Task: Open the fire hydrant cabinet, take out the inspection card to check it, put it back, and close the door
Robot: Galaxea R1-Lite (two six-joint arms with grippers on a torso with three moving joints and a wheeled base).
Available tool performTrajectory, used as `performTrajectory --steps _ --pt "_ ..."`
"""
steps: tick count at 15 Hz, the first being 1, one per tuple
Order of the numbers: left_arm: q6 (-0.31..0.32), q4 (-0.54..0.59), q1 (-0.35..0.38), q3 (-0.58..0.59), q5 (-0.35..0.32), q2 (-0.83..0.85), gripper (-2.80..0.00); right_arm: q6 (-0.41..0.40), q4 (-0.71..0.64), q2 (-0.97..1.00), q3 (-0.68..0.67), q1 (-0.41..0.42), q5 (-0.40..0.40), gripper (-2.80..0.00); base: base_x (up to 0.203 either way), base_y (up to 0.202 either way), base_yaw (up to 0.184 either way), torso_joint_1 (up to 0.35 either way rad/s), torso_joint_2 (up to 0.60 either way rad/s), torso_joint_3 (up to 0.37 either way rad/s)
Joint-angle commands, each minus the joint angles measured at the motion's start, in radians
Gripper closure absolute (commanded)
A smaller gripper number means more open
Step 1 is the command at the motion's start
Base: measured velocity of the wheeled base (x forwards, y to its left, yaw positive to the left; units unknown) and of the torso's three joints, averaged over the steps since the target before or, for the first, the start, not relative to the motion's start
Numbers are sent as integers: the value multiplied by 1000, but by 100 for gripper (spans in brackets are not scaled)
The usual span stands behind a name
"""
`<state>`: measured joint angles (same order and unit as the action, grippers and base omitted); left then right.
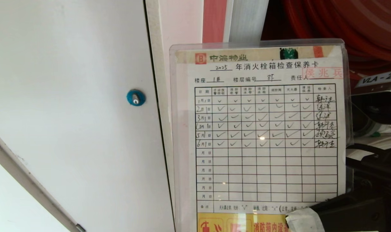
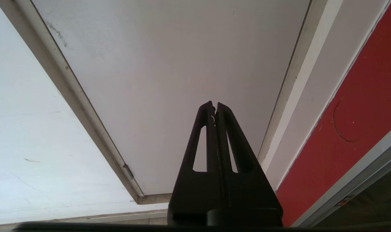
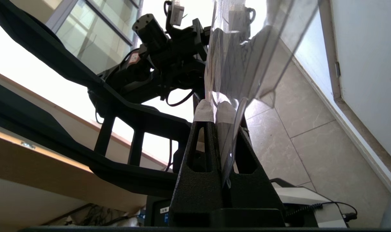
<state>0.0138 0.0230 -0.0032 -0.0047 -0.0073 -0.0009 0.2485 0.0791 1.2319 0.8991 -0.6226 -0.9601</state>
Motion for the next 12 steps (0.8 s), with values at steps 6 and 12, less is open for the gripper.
performTrajectory --steps 6,12 --pt "0 0 0 0 0 -1 0 0 1 -5 -6 -19 11 0 0 0 0 0 0 0" --pt "0 0 0 0 0 -1 0 6 -1 -37 45 -28 18 0 0 0 0 0 0 0"
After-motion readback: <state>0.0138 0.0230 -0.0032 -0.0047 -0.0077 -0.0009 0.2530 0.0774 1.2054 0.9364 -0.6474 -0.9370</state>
